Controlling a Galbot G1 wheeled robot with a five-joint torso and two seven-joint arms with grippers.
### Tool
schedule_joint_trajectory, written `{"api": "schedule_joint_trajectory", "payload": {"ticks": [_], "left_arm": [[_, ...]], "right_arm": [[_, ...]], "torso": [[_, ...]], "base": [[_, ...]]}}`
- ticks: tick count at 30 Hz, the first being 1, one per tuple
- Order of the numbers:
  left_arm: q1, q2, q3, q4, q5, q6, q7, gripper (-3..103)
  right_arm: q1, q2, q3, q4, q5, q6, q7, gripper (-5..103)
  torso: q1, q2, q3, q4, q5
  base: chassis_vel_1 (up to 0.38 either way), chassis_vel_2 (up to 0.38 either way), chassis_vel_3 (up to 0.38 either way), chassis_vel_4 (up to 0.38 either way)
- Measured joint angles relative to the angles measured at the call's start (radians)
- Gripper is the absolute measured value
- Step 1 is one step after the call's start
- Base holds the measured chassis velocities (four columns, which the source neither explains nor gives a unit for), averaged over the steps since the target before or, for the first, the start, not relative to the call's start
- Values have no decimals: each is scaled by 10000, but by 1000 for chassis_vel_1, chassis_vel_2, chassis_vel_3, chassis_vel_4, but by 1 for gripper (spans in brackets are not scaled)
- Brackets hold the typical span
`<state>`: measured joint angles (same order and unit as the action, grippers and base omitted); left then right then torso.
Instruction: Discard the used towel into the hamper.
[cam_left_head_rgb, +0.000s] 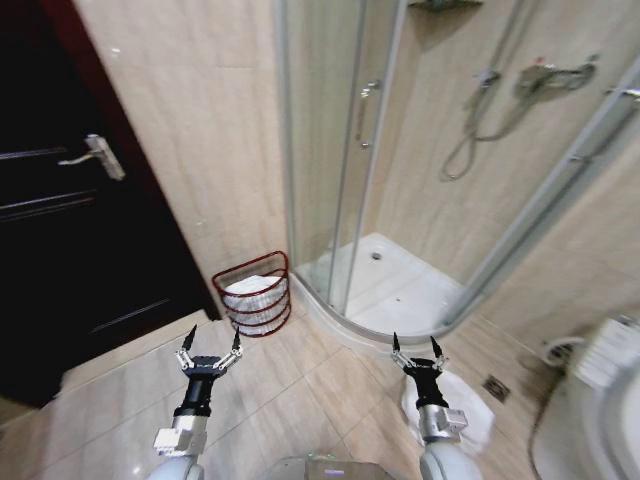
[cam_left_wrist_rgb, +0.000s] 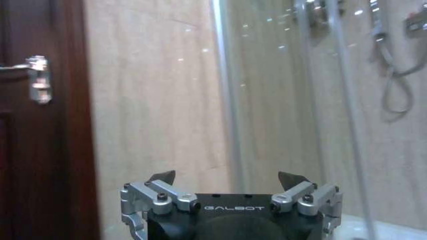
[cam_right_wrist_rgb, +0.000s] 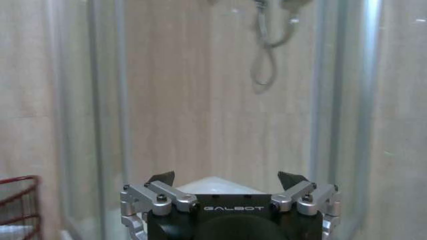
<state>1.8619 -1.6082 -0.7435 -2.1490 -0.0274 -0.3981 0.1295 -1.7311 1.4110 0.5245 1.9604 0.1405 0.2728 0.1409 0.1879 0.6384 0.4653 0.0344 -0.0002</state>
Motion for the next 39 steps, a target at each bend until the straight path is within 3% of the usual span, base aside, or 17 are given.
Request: {"api": "schedule_joint_trajectory", "payload": {"ticks": [10, 39], "left_arm": [[-212, 0, -52, 130, -44, -79, 114, 100], [-132, 1, -125, 279, 17, -269, 174, 100]], "right_arm": [[2, -64, 33, -43, 238, -232, 1, 100], [41, -244, 52, 92, 318, -512, -110, 100]], "torso": [[-1, 0, -1, -1, 2], [-1, 0, 0, 1, 1]], "base": [[-102, -103, -106, -109], [-15, -33, 15, 36]]}}
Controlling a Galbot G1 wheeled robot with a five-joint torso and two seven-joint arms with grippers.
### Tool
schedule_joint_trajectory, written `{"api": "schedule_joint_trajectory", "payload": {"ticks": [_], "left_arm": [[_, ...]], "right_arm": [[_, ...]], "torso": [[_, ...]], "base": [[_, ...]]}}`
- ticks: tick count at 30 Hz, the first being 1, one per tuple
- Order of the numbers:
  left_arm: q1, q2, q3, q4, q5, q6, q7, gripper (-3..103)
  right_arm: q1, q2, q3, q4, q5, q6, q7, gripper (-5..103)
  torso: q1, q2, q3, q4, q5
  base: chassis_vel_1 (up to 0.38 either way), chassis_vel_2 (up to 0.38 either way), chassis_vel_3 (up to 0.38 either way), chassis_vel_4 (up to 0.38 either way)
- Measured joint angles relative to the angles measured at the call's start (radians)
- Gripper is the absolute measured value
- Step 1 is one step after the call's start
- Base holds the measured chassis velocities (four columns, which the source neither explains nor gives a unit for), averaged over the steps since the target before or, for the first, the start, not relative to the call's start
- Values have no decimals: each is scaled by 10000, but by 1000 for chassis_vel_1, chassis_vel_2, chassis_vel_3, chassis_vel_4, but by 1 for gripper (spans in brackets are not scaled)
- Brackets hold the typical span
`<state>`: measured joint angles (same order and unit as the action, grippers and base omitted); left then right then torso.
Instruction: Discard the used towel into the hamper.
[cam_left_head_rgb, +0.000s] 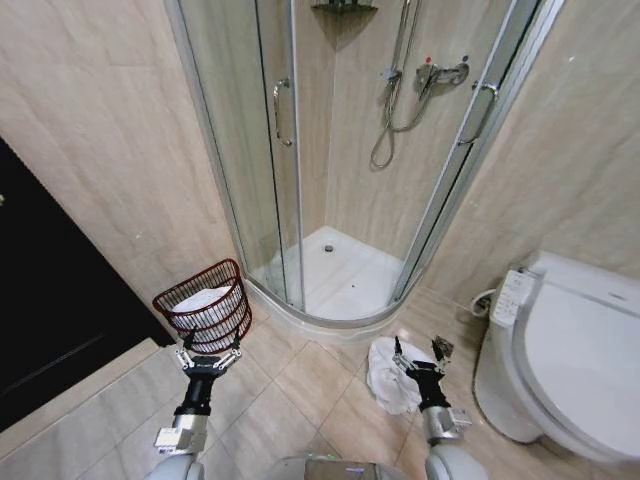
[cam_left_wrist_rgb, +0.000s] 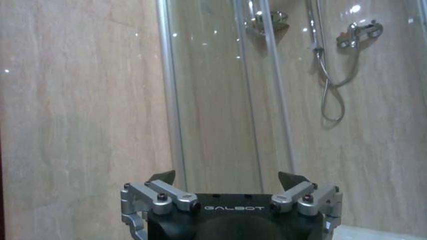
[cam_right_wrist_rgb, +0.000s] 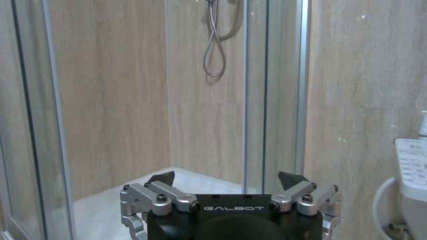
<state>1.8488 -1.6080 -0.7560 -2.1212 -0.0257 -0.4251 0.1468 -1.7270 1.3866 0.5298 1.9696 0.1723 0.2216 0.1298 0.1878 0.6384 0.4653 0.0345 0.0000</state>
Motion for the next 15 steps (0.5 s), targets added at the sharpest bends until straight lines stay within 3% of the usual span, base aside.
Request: {"api": "schedule_joint_trajectory", "payload": {"ticks": [15], "left_arm": [[214, 0, -9, -132, 7, -174, 5, 100]], "right_arm": [[-135, -54, 68, 30, 5, 25, -42, 100]], "torso": [[0, 0, 0, 0, 0]], "base": [[-99, -150, 98, 142]]}}
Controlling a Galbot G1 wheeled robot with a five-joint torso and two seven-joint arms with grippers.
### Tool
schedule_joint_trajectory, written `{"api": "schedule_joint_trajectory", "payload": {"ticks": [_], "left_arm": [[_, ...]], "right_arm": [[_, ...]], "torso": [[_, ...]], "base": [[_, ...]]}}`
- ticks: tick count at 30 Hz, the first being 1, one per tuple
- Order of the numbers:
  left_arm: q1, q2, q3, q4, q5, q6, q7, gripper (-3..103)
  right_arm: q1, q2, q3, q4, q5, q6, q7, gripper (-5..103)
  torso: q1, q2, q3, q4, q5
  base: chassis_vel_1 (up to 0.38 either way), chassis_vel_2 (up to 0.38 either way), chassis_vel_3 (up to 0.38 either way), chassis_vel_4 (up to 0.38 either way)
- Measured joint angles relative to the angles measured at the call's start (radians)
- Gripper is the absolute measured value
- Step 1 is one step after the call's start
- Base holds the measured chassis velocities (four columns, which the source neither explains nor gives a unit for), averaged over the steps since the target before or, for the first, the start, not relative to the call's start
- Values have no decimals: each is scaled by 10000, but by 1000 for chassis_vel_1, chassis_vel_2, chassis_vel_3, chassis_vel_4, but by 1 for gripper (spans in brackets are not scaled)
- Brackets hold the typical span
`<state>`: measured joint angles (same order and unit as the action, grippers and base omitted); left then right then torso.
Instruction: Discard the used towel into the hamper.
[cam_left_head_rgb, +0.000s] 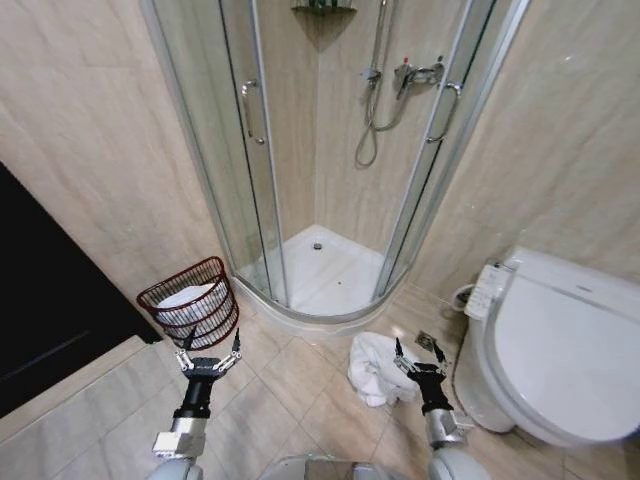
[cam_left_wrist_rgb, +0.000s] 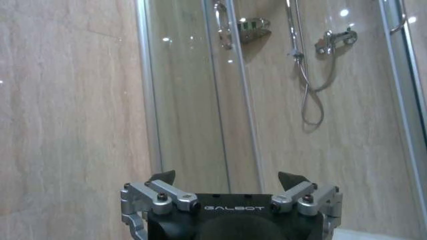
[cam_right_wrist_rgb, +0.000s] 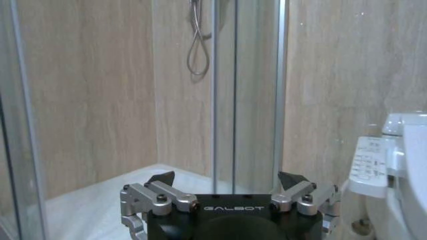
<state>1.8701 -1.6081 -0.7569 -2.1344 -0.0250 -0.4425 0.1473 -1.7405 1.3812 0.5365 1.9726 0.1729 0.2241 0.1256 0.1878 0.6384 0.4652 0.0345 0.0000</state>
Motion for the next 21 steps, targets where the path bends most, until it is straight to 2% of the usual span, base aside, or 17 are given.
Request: {"api": "schedule_joint_trajectory", "payload": {"ticks": [6, 8, 13, 21], "left_arm": [[4, 0, 27, 4, -5, -17, -6, 100], [-84, -2, 79, 30, 60, -1, 43, 100], [-148, -1, 234, 18, 229, 63, 68, 100], [-94, 3, 278, 156, 248, 159, 70, 100]], "right_arm": [[238, 8, 73, -439, 420, -9, -334, 100], [869, 36, 148, -1485, 712, 129, -745, 100], [1665, 138, 284, -3076, 182, 785, -889, 100], [1509, 67, 267, -3095, 364, 803, -813, 100]], "torso": [[0, 0, 0, 0, -2], [0, 0, 0, 0, 4], [1, 0, 1, 5, 5], [-12, -26, -18, -1, -1]], "base": [[-108, -138, 139, 152], [-110, -116, 111, 108], [-43, -68, 72, 37], [0, 0, 0, 0]]}}
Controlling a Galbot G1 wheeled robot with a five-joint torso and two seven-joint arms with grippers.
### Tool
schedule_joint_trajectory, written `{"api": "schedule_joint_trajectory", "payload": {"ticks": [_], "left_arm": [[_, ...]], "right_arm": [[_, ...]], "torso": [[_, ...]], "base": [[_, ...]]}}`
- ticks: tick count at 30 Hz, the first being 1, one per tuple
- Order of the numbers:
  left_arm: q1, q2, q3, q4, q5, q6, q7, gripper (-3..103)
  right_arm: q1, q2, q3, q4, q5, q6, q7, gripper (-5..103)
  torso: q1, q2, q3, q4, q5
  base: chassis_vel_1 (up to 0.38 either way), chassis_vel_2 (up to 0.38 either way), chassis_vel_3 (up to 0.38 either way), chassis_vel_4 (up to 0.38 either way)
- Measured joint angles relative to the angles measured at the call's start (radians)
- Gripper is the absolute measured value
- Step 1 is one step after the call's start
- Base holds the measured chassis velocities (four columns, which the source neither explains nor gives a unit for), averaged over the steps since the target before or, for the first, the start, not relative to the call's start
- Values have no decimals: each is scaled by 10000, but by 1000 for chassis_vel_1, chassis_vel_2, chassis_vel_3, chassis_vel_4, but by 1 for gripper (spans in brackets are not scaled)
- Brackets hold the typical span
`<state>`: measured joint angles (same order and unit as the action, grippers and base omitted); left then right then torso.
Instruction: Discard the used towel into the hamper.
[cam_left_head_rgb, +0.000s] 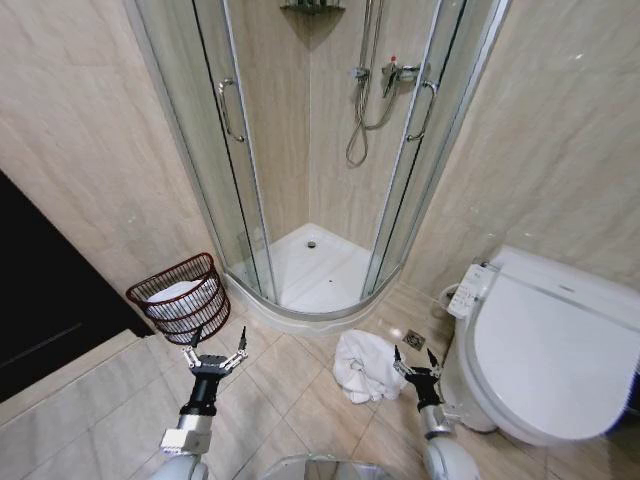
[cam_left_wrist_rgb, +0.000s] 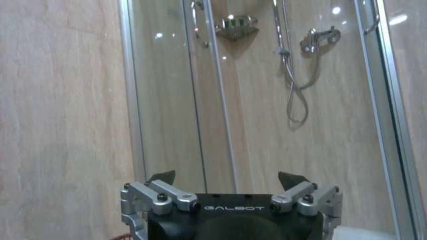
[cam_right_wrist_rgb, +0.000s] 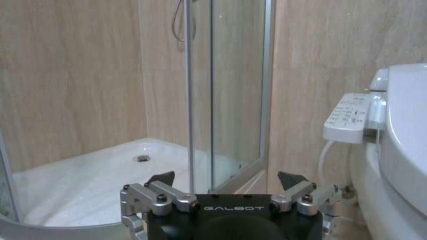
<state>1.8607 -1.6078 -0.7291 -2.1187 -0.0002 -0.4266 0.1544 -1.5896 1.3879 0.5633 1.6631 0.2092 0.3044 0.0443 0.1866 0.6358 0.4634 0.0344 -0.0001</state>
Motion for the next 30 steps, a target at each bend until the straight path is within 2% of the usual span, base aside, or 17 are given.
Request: {"api": "schedule_joint_trajectory", "payload": {"ticks": [17, 21, 30], "left_arm": [[27, -3, -71, 424, -71, -130, 34, 100], [40, -3, -87, 419, -89, -138, 14, 100], [93, -4, -102, 353, -132, -141, -42, 100]], "right_arm": [[-373, 186, -46, 564, -63, -93, 89, 100], [-420, 244, -229, 710, -199, -4, 653, 100], [-724, 471, -300, 1105, -813, 219, 1248, 100]], "torso": [[-316, -761, -438, 1, 1], [-393, -953, -551, 1, 0], [-543, -1347, -798, 1, 0]], "base": [[0, 0, 0, 0], [0, 0, 0, 0], [0, 0, 0, 0]]}}
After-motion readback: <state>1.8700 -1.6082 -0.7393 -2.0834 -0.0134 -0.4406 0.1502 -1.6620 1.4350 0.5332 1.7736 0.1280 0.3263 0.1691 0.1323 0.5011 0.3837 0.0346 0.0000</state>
